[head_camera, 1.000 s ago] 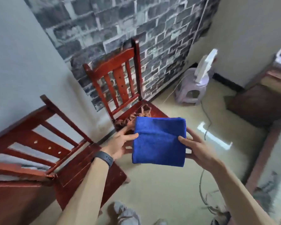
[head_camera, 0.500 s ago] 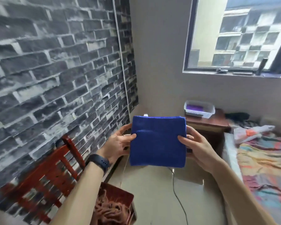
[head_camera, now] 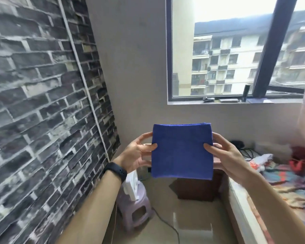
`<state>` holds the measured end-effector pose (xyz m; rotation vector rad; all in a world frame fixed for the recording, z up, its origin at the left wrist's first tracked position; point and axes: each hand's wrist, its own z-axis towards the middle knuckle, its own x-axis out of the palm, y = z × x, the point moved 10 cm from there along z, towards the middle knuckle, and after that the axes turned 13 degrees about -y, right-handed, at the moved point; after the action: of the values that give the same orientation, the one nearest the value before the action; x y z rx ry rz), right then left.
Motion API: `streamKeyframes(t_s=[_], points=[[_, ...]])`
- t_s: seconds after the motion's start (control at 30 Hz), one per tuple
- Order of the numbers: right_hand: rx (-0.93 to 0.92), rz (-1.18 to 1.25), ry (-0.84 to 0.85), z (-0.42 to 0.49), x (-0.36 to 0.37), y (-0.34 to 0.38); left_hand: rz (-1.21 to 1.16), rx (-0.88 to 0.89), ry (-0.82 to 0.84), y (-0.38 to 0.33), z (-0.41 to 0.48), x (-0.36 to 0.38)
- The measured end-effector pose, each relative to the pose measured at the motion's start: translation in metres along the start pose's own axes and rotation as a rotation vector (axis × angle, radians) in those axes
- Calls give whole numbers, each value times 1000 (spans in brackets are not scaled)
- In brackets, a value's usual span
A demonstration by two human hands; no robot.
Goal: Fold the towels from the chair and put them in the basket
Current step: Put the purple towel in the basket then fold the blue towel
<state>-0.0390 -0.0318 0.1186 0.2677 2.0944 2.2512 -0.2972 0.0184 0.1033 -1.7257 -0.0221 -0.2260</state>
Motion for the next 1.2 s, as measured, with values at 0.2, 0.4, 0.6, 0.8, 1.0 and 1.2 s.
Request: streamKeyframes(t_s=[0.2,0.4,0.6,0.8,1.0,1.2], points=[[2,-25,-103,102,-51,-14,68,-8,80,2,116,54],[30,-28,-100,223,-95,-36,93,16,56,1,240,98],[122,-11,-99,328,-134,-74,108,-48,-9,26,342,132],[348,-109,-68,392,-152,-183,175,-230,-119,122,412,129],[612,-253,-73,434,-163,-307,237,-511,-167,248,474,116],[775,-314,-159,507,-174,-382,233,-688,-170,304,565,118]])
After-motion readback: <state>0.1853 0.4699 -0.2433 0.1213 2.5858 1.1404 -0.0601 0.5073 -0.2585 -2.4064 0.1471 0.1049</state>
